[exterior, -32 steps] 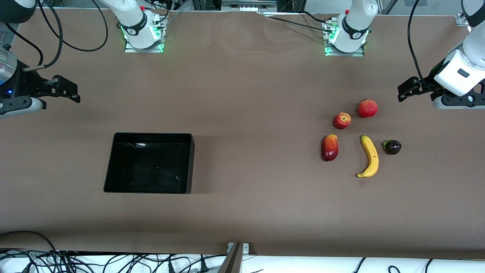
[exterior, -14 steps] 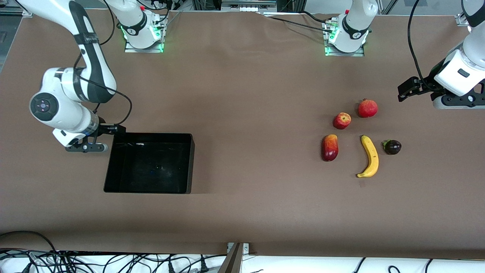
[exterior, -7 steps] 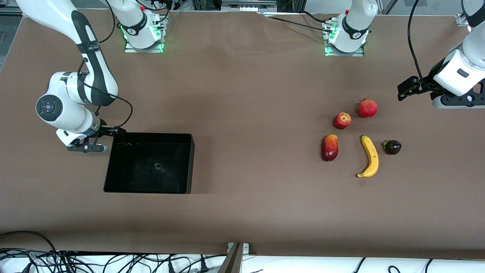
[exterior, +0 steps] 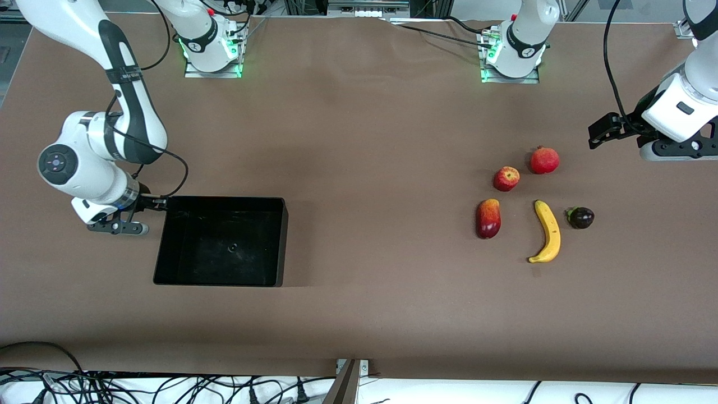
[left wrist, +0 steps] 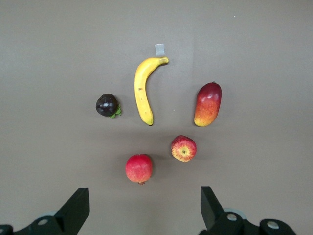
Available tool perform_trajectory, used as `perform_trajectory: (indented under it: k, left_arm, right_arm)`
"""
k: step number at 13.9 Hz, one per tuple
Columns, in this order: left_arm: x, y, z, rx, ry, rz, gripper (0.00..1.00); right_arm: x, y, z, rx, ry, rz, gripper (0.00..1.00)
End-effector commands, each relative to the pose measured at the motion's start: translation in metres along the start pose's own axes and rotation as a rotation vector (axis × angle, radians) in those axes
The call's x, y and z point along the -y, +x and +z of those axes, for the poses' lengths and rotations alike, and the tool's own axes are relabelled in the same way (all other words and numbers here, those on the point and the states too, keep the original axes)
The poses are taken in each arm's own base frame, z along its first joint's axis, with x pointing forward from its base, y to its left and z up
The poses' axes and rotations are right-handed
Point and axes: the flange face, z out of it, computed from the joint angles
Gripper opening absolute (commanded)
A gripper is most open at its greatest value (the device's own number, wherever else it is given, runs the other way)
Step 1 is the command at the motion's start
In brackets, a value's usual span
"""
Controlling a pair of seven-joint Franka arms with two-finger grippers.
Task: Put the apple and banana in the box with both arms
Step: 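Grip the tray rim with the right gripper and drag it toward the fruit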
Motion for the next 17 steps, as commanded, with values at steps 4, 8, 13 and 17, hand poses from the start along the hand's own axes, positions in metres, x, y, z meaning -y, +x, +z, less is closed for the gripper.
perform_trajectory:
  k: [4,8,13,17]
  left_arm:
    - [0.0,-0.005,-0.008,0.005,-0.022,0.021,1.0]
    - [-0.001,-0.005,-0.007,0.008,-0.022,0.021,1.0]
    - [-0.001,-0.005,-0.007,0.008,-0.022,0.02,1.0]
    - [-0.003,-0.005,-0.008,0.008,-0.022,0.015,1.0]
  right_arm:
    - [0.002,0.024,0.048,0.004,0.012,0.011,1.0]
    - [0.003,0.024,0.058,0.013,0.028,-0.014,0.42]
    - [0.012,0.035,0.037,0.058,0.042,-0.055,0.0]
    - [0.073,0.036,0.003,0.017,0.113,-0.148,0.0]
